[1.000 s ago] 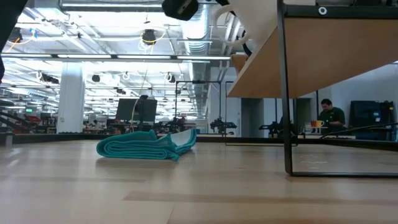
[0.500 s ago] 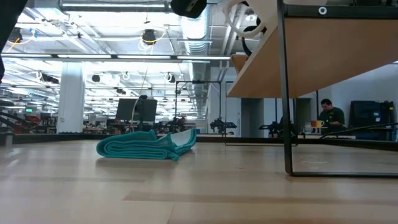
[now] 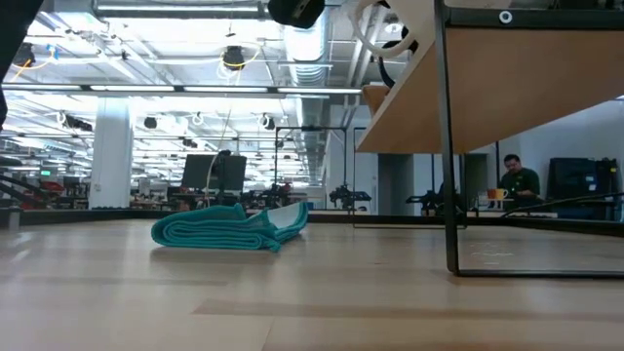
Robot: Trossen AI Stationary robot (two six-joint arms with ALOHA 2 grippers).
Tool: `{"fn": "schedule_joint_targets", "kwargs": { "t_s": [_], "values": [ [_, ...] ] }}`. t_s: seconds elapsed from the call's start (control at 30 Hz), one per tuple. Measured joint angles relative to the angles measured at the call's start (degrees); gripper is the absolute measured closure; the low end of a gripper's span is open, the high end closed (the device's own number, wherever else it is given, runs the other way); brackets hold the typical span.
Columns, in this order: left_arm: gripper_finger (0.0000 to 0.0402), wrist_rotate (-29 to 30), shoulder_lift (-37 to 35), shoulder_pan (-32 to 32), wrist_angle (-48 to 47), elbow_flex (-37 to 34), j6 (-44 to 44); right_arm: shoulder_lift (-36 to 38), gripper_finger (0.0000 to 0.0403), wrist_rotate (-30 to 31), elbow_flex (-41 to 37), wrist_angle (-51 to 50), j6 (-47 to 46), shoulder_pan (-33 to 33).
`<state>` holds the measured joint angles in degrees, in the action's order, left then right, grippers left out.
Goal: Stack small to large cups/mugs on shelf
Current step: Put the white mug on the shelf
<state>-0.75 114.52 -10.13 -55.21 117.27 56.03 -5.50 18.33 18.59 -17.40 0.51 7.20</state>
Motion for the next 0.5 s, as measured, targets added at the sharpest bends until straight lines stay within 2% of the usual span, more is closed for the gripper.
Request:
{"fn": "schedule_joint_targets", "kwargs": {
  "t_s": [0.5],
  "values": [
    [0.0392,-0.09,0.0,0.15,0.97,0.0,0.02,0.0,0.0385,0.02,0.0,-0.2,-0.02,0.0]
  ]
}}
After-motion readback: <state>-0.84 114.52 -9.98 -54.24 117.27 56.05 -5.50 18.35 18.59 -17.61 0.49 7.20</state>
